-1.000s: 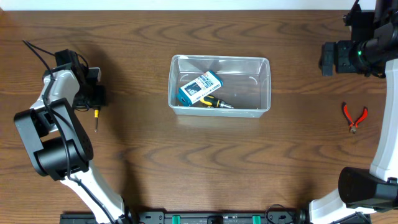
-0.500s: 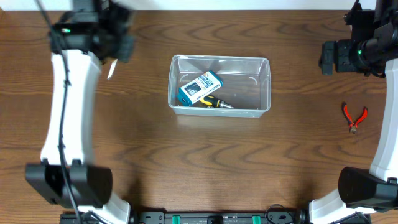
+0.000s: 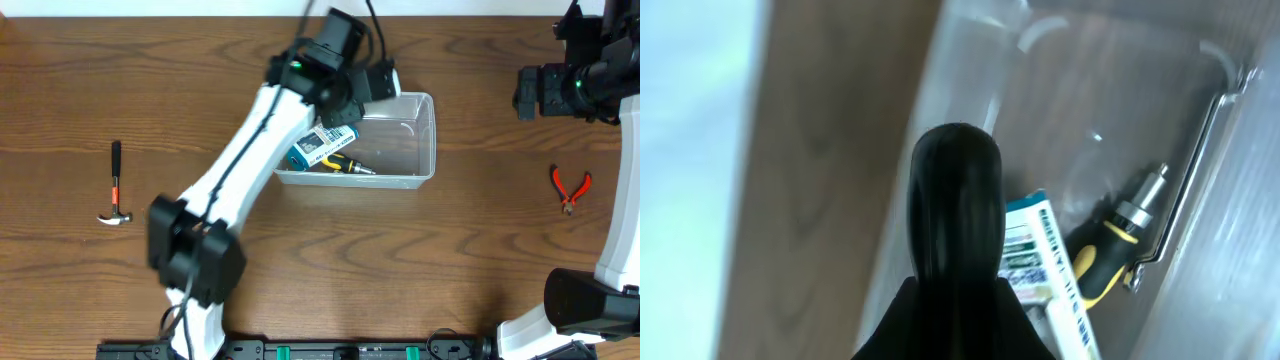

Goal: Pack container
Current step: 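Carry the small screwdriver with the left gripper and release it into the container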

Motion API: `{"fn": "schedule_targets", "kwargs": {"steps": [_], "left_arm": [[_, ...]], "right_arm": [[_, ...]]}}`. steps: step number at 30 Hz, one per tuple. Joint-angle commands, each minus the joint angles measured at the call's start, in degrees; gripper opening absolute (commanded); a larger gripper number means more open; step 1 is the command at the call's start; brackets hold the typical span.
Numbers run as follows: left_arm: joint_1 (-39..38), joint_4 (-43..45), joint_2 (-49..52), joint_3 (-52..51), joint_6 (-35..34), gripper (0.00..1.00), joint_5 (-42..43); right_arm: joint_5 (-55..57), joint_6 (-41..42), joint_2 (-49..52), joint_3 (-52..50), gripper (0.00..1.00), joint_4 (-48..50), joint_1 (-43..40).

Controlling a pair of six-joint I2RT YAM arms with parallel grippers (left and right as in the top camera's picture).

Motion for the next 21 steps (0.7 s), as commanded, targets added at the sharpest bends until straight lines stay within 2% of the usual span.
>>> {"fn": "schedule_targets", "kwargs": {"steps": [1,8,11,12,14,16,17,19,21], "left_arm": [[0.3,-0.2,5.9,-0.4,2.3,0.06,-0.4],[0.4,-0.4,10.3,-0.4,2.2,0.06,-0.4],[0.7,-0.5,10.8,-0.4,2.1,0.13,-0.4],[0.7,-0.5,10.9,-0.4,2.1,0.17,-0.4],[0.7,-0.4,11.0,-0.4,2.1,0.35,-0.4],[0.7,-0.4,11.0,-0.4,2.1,0.6,-0.4],[0.7,-0.5,11.0,-0.4,2.1,0.68,-0.5],[0.7,-0.5,11.0,-0.4,2.1,0.79,-0.5],[0.8,-0.4,10.7,-0.4,0.6,0.86,-0.7]], "right_arm": [[0.2,-0.9,0.2,-0.2,0.99,-0.3,-0.2],[0.2,-1.3,0.2,-0.2,0.99,-0.4,-0.2],[0.2,-1.3,0.2,-0.2,0.99,-0.4,-0.2],[0.2,-1.3,0.2,-0.2,0.99,-0.4,-0.2],[0.2,-1.3,0.2,-0.2,0.99,-0.4,-0.2],[0.2,-1.3,0.2,-0.2,0.99,-0.5,-0.2],[0.2,-1.3,0.2,-0.2,0.99,-0.5,-0.2],[0.2,-1.3,0.2,-0.2,0.99,-0.5,-0.2],[0.2,-1.3,0.2,-0.2,0.99,-0.5,-0.2]]}}
